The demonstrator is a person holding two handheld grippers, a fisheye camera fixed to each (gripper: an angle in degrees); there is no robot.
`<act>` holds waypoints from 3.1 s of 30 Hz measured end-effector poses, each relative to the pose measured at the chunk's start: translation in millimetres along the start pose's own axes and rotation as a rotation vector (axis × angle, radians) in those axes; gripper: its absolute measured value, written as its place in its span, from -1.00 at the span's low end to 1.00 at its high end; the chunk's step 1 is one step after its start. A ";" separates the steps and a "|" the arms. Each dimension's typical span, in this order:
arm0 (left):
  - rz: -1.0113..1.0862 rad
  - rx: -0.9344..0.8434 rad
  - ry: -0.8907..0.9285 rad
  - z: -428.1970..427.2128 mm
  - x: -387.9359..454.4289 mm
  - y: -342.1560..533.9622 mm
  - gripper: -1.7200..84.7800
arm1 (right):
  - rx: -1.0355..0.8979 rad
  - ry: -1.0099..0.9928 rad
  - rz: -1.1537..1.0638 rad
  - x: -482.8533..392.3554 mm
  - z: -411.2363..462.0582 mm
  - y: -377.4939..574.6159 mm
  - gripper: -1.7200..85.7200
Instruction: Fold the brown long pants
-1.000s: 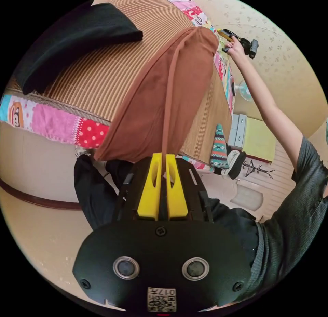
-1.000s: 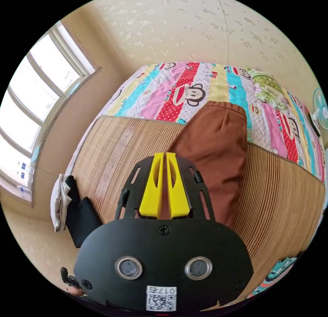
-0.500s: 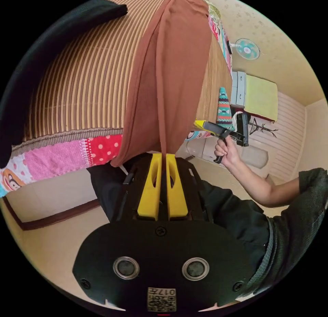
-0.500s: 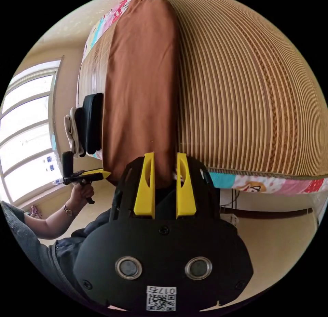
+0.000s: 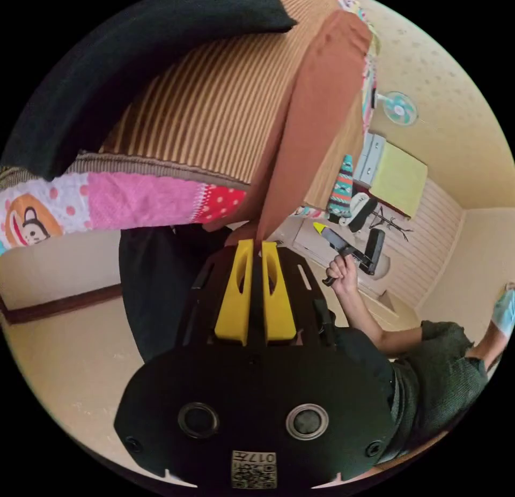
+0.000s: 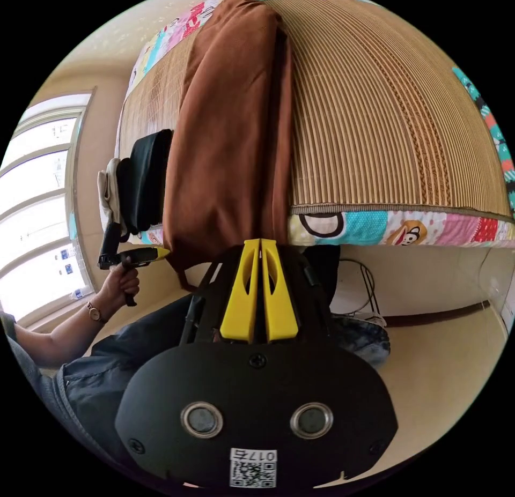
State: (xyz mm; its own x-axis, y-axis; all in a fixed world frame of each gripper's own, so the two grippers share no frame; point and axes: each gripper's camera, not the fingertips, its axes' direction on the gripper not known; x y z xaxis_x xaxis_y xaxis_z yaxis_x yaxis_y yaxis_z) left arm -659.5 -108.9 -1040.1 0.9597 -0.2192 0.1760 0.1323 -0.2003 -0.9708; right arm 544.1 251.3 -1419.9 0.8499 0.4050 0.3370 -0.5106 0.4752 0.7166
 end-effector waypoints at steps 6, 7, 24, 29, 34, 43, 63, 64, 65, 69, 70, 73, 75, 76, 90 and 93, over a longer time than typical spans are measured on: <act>0.182 -0.116 -0.153 15.1 44.5 -9.3 -0.85 | 0.035 -0.069 -0.006 14.5 9.2 -47.3 -0.77; 0.195 -0.133 -0.182 17.8 51.6 -11.8 -0.85 | 0.033 -0.052 -0.037 13.6 15.9 -57.5 -0.76; 0.293 -0.224 -0.270 64.2 103.2 -32.4 -0.96 | -0.052 -0.091 -0.004 45.1 66.8 -107.6 -0.81; 0.373 -0.248 -0.213 76.7 121.5 -23.2 -0.97 | -0.036 -0.275 -0.011 68.8 51.5 -109.2 -0.88; 0.458 -0.248 -0.100 82.8 139.9 -6.1 -0.98 | 0.081 -0.647 -0.124 119.9 12.1 -81.7 -0.90; 0.352 -0.104 -0.245 96.3 146.6 2.7 -0.82 | -0.089 -0.368 -0.054 176.7 61.5 -97.4 -0.86; 0.347 0.353 -0.175 47.6 269.7 -202.1 -0.74 | 0.338 -0.722 0.027 271.8 24.9 -203.1 -0.71; 0.314 0.326 -0.158 50.1 267.5 -213.1 -0.81 | 0.339 -0.748 0.039 271.4 27.7 -211.3 -0.72; 0.305 0.303 -0.141 51.9 265.7 -217.6 -0.82 | 0.334 -0.751 0.054 268.8 30.1 -217.1 -0.75; 0.330 0.265 0.083 41.0 253.7 -205.9 -0.87 | 0.261 -0.582 0.048 252.5 29.6 -219.9 -0.85; 0.369 0.266 0.149 35.0 259.0 -191.6 -0.88 | 0.249 -0.604 0.013 248.9 23.4 -214.7 -0.86; 0.500 0.251 0.264 16.9 281.5 -139.3 -0.88 | 0.298 -0.760 -0.173 234.2 -7.3 -175.0 -0.88; 0.588 0.235 0.327 5.4 295.1 -97.3 -0.88 | 0.337 -0.826 -0.242 229.2 -29.5 -135.8 -0.89; 0.635 0.220 0.369 -0.7 303.2 -67.4 -0.88 | 0.364 -0.870 -0.285 226.7 -44.0 -105.1 -0.90; 1.188 0.192 0.512 -78.4 492.7 152.3 -0.87 | 0.753 -0.885 -0.928 110.2 -259.2 159.8 -0.92; 1.143 0.273 0.427 -91.2 516.9 120.8 -0.87 | 0.795 -0.771 -0.911 90.6 -292.5 144.6 -0.92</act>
State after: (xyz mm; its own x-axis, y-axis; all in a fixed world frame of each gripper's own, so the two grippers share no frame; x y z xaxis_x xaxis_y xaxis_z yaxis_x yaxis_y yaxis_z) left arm -170.0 -333.4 -1051.4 0.4084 -0.4395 -0.8000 -0.6270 0.5019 -0.5958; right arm 509.2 585.2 -1464.4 0.8239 -0.4375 -0.3602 0.2285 -0.3253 0.9176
